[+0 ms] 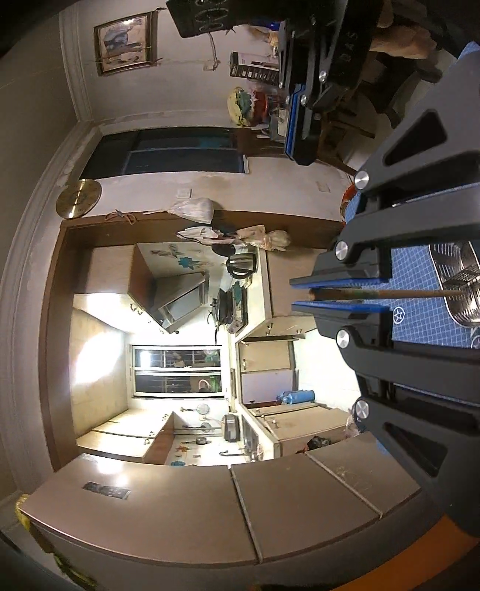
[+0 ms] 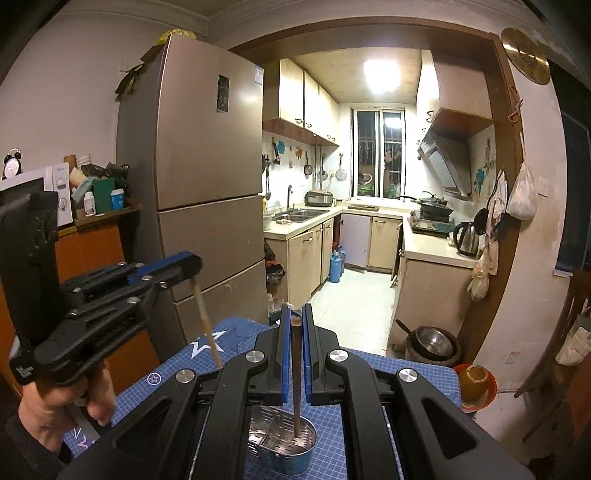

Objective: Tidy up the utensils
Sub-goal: 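Lift both chopsticks, carry them over the teal holder, and open both grippers, then move both open grippers back to the remaining chopsticks on the table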

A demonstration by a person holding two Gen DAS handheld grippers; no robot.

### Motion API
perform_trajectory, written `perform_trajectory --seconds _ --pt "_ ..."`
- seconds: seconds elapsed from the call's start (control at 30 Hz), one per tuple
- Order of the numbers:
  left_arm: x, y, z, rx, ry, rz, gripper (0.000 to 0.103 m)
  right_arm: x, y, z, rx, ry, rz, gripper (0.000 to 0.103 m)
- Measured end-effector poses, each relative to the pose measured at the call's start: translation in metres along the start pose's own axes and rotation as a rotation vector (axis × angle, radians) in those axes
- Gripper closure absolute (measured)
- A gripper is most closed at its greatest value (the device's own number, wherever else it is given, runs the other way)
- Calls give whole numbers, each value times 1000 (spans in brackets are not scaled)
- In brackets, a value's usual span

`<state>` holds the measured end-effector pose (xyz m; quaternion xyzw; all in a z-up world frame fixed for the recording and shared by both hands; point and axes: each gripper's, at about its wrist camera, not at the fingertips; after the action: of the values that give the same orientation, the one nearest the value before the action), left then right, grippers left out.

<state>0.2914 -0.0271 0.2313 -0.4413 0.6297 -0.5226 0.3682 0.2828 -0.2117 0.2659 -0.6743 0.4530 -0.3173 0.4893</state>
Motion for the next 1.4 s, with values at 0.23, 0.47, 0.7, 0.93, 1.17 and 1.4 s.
perform_trajectory --seconds 0.23,0.47,0.7,0.93,1.17,1.4 --pt "-6 32 28 -56 0 -23 98 2 26 29 -46 -17 19 96" --pt "-13 56 42 -103 6 -33 98 5 57 59 -105 -18 31 96" --pt "-14 68 48 -137 6 -33 92 2 66 63 -107 -22 20 96" --pt "-13 66 40 -122 5 -32 70 -2 62 48 -73 -5 -6 95" --pt "-5 45 -36 -47 14 45 70 -26 55 -54 88 -16 -67 92" --pt "-31 105 -180 -9 -61 132 53 -73 187 -195 188 -18 -65 86"
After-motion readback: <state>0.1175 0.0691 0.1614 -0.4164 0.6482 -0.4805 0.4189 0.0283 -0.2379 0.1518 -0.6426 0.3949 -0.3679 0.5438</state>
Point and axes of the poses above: each gripper's, at about its wrist camera, not at the fingertips, and z roughly the way its jaws point, x to its right, y to its underside, and after that the axes turned 1 degree about y, right-handed
